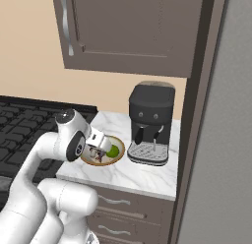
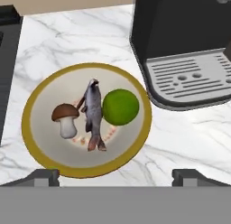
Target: Take the lime, mushroom, and fish from the freezer and place them in the bowl on the counter.
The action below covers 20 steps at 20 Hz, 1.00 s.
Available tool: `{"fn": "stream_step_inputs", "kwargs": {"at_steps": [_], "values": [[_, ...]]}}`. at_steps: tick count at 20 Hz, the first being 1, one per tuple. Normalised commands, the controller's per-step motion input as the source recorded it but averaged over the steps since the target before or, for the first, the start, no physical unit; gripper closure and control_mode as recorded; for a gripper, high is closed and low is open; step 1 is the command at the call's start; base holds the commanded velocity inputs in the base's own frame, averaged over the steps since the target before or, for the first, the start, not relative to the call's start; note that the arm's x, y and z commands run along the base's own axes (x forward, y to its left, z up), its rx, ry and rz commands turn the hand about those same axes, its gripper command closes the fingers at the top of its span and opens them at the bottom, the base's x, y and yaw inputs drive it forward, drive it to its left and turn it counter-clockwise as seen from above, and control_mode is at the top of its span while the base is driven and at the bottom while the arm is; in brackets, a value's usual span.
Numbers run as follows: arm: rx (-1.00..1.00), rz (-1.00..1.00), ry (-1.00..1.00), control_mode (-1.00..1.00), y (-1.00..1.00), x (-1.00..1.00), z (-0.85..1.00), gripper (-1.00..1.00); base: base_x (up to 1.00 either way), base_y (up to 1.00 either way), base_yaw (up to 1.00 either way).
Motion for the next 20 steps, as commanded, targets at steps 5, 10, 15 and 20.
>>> {"fn": "stream_step_inputs", "kwargs": {"at_steps": [5,10,15,20], "values": [[-0.01,-0.03,0.00,-1.00,0.04,-0.75,0.97,-1.00,0.00,0.00,0.00],[0.00,0.00,0.00,-1.00,0.00,-0.81,0.98,-1.00,0.00,0.00,0.00],[0.00,0.02,0.00,-1.00,0.00,-0.75,0.64,-1.00,0.00,0.00,0.00],[0.00,0.17,0.00,-1.00,0.05,-0.86,0.06,-1.00,0.00,0.00,0.00]]}}
